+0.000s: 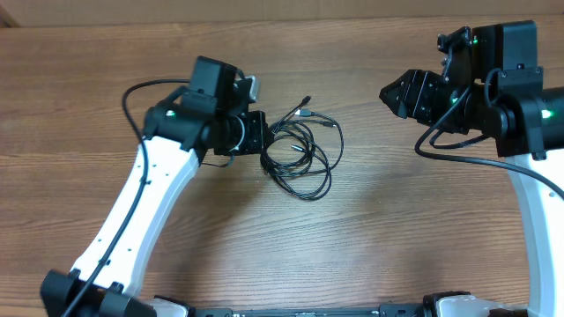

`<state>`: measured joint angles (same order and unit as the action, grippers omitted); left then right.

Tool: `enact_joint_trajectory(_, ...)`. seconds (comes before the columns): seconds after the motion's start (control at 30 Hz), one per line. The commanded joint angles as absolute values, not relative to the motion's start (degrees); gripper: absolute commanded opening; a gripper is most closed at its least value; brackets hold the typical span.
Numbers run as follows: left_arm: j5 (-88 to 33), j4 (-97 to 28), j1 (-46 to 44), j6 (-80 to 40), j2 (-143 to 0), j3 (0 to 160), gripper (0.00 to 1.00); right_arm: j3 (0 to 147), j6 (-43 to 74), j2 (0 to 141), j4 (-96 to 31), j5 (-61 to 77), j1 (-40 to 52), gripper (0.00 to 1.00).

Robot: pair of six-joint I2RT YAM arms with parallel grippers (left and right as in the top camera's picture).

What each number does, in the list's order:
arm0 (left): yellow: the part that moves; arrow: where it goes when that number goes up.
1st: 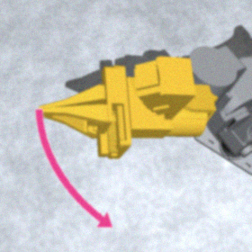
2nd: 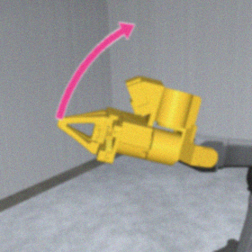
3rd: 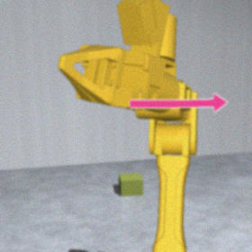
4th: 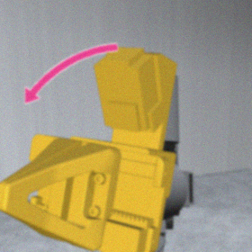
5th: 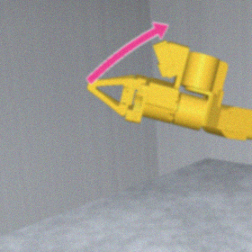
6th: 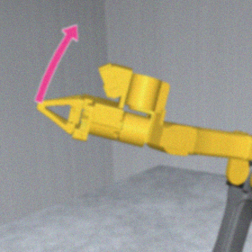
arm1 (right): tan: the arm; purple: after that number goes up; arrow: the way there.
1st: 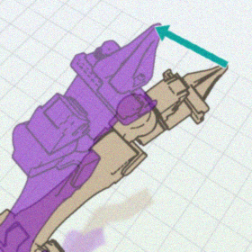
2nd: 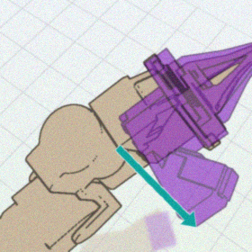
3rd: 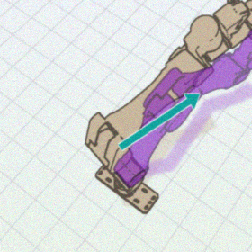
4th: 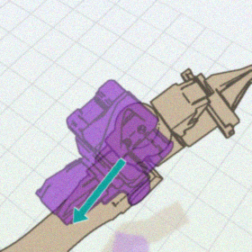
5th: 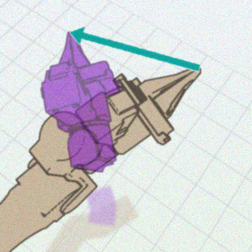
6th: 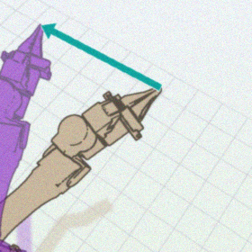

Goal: Untangle cables

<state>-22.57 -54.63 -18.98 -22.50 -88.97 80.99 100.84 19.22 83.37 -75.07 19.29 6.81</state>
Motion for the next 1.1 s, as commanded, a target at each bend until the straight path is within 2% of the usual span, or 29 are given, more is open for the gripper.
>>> enact_joint_trajectory(0.0,-19.2,-51.2,-19.9,-22.0,-92.9,79.2,0.19,101.2,17.5,84.7,-75.8,19.6,7.1,0.63)
enact_joint_trajectory(0.27,-7.9,-40.8,-21.0,-28.4,-103.4,78.9,0.22,101.2,17.5,85.6,-76.9,19.2,7.1,0.63)
enact_joint_trajectory(0.43,-2.3,-40.2,-21.0,-33.2,-108.9,78.9,0.22,101.2,17.1,85.6,-77.0,19.2,7.1,0.63)
enact_joint_trajectory(0.73,-5.2,-39.3,-21.0,-33.5,-116.7,78.9,0.20,101.2,16.4,85.6,-77.1,19.2,7.1,0.64)
enact_joint_trajectory(0.87,-7.6,-38.1,-21.0,-33.5,-120.1,78.9,0.16,101.2,16.4,85.6,-77.1,19.2,7.1,0.64)
enact_joint_trajectory(0.97,-7.1,-38.5,-21.0,-33.4,-121.3,78.9,0.05,101.2,16.4,85.6,-77.2,19.2,7.1,0.64)
enact_joint_trajectory(1.07,-6.9,-39.0,-21.0,-32.8,-121.4,78.9,0.04,101.2,16.4,85.6,-77.4,19.2,7.1,0.64)
